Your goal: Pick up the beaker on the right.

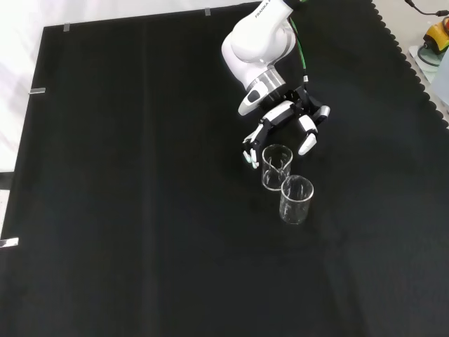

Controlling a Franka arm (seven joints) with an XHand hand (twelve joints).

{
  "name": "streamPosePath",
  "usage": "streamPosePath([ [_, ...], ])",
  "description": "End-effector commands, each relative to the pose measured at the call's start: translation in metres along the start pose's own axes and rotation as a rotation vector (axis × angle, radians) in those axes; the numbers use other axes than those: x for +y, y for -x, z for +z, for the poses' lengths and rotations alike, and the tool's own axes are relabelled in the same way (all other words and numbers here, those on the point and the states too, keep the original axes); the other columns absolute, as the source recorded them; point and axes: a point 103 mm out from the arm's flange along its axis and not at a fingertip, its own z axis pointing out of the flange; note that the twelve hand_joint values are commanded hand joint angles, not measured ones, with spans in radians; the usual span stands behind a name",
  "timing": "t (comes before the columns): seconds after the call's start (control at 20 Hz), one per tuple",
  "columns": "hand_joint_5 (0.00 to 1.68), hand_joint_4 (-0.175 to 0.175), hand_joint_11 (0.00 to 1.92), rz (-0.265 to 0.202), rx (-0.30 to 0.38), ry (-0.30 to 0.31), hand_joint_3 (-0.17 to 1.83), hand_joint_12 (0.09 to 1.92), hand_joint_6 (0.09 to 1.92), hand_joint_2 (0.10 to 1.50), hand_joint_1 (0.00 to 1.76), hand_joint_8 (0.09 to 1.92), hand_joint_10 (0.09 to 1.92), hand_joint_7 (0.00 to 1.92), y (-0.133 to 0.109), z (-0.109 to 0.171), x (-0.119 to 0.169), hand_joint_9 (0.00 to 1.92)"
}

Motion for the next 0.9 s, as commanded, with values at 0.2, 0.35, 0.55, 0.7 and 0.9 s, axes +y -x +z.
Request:
streamPosePath([
  [0.2,0.26,-0.019,0.00,-0.005,0.002,-0.010,1.17,1.22,0.62,0.28,1.06,0.66,0.52,0.37,-0.003,0.005,0.002,0.43],
  [0.35,0.25,-0.017,0.00,-0.007,-0.001,-0.009,1.17,1.21,0.58,0.28,1.06,0.65,0.53,0.35,-0.003,0.008,0.002,0.41],
  [0.55,0.25,-0.016,0.00,0.003,-0.030,0.011,1.16,1.20,0.54,0.28,1.06,0.65,0.54,0.34,-0.002,0.009,0.005,0.39],
  [0.7,0.26,-0.014,0.00,0.004,-0.055,0.019,1.16,1.18,0.51,0.28,1.06,0.64,0.55,0.33,-0.001,0.010,0.008,0.38],
  [0.9,0.27,-0.009,0.00,-0.002,-0.079,0.025,1.16,1.16,0.49,0.27,1.06,0.64,0.55,0.33,-0.002,0.009,0.012,0.36],
])
